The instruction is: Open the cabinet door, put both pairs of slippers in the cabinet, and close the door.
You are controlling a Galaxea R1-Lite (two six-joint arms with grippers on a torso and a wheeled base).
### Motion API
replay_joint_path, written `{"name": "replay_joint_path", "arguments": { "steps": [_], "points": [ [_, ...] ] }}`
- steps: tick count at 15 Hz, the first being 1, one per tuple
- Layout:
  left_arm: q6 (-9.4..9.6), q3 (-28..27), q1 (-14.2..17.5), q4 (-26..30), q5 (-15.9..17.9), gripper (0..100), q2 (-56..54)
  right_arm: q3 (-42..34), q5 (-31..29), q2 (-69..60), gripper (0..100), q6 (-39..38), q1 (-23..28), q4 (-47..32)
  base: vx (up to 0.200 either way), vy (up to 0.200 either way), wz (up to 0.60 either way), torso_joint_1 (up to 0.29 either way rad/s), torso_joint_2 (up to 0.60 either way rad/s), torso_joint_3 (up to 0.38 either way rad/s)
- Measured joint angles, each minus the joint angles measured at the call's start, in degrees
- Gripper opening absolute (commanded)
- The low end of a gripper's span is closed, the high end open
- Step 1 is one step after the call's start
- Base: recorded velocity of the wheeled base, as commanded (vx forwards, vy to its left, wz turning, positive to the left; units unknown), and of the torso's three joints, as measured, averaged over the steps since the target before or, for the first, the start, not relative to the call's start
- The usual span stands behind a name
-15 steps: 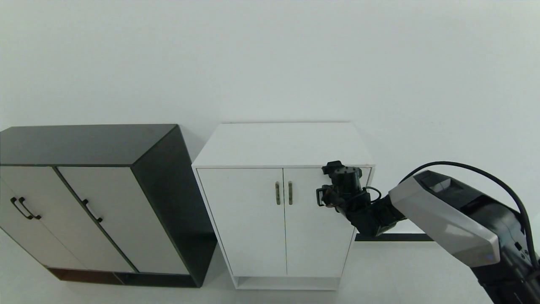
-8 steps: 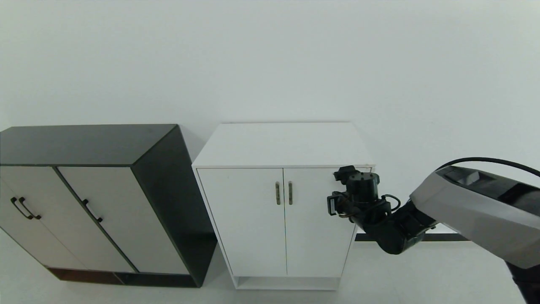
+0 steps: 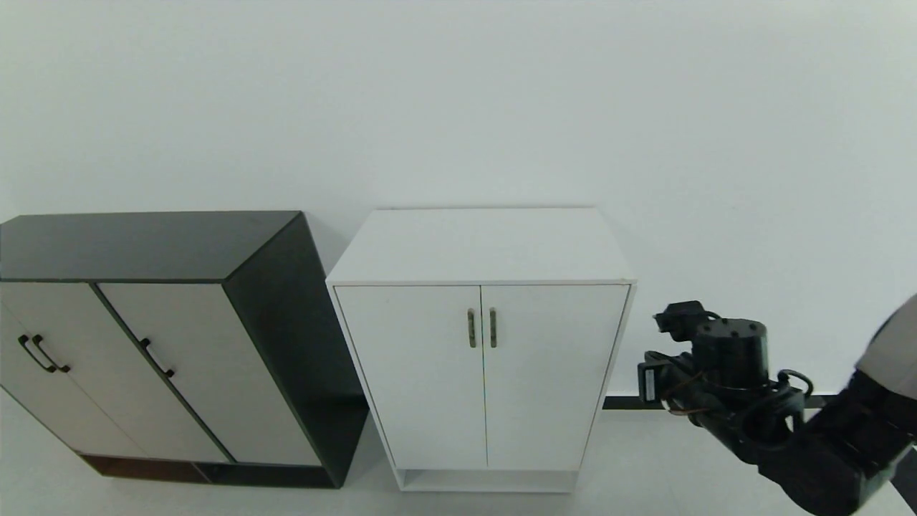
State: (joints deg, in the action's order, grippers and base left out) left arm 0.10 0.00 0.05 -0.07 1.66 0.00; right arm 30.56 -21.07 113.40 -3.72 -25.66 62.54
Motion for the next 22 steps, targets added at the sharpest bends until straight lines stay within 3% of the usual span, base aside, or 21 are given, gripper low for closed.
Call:
{"name": "replay_joint_path", "arguments": {
  "steps": [6,10,16,19,22],
  "points": [
    [0.0,0.0,0.02,0.0,0.0,0,0.0,-24.45,-3.67,-19.58,0,0.11,0.91,2.11,0.0,0.0,0.0,0.0,0.0,0.0],
    [0.0,0.0,0.02,0.0,0.0,0,0.0,-29.79,-6.5,-32.48,0,-0.2,1.33,-4.71,0.0,0.0,0.0,0.0,0.0,0.0],
    [0.0,0.0,0.02,0.0,0.0,0,0.0,-30.46,-3.38,-67.97,0,0.05,1.61,-40.35,0.0,0.0,0.0,0.0,0.0,0.0],
    [0.06,0.0,0.02,-0.02,0.01,0,0.0,-30.18,3.83,-87.99,0,0.72,5.24,-55.83,0.0,0.0,0.0,0.0,0.0,0.0],
    [0.06,0.0,0.02,0.02,0.01,0,0.0,-29.62,14.93,-100.21,0,6.83,8.36,-62.1,0.0,0.0,0.0,0.0,0.0,0.0]
  ]
}}
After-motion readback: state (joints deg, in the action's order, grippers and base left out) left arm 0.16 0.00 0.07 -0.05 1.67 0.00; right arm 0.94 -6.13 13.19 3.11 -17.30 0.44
